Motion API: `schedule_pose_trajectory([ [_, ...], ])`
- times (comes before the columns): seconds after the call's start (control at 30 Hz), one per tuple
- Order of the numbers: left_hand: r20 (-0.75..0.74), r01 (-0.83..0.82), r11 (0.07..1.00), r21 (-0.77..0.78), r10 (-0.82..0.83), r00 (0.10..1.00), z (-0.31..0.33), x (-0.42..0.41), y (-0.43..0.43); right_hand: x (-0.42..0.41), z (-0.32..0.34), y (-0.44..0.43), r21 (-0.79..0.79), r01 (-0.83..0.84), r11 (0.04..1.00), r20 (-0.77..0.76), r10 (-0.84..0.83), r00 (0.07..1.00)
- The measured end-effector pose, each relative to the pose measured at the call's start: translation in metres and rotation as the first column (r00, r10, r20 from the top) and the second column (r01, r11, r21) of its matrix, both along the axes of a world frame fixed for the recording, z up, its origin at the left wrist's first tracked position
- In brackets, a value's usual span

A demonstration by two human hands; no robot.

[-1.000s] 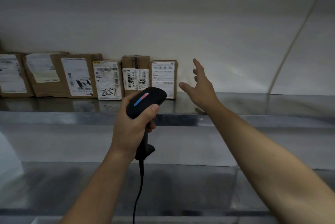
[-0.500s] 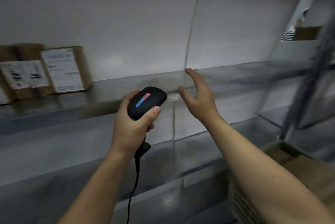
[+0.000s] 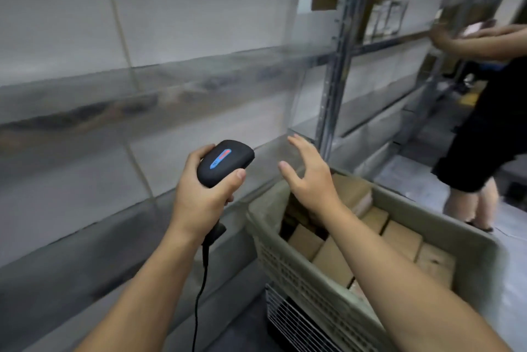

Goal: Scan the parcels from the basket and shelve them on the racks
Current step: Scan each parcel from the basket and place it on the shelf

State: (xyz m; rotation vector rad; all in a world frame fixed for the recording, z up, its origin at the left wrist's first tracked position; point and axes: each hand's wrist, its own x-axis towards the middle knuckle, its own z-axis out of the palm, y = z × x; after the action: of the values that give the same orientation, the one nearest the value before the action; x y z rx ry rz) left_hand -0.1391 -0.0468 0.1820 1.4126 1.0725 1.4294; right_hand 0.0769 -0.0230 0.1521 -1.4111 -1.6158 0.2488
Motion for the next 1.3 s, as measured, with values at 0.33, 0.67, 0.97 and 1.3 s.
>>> schedule_pose_trajectory([
  [0.33,-0.092,0.182,0.970,-0.159,-0.198,0.976,-0.046,0.094,0.010,0.092,-0.085,-0.053,-0.274,0.229,0.934,-0.134,-0.272,0.953],
  [0.67,-0.140,0.273,0.916,-0.293,-0.324,0.936,-0.094,0.138,0.051,0.131,-0.146,-0.055,-0.485,0.341,0.806,-0.183,-0.474,0.861],
  [0.97,-0.126,0.424,0.806,-0.413,-0.512,0.850,-0.135,0.183,0.110,0.144,-0.194,-0.047,-0.671,0.418,0.612,-0.163,-0.672,0.722],
  [1.3,-0.143,0.520,0.646,-0.560,-0.693,0.707,-0.178,0.223,0.141,0.147,-0.252,-0.064,-0.863,0.491,0.120,0.228,-0.775,0.590],
])
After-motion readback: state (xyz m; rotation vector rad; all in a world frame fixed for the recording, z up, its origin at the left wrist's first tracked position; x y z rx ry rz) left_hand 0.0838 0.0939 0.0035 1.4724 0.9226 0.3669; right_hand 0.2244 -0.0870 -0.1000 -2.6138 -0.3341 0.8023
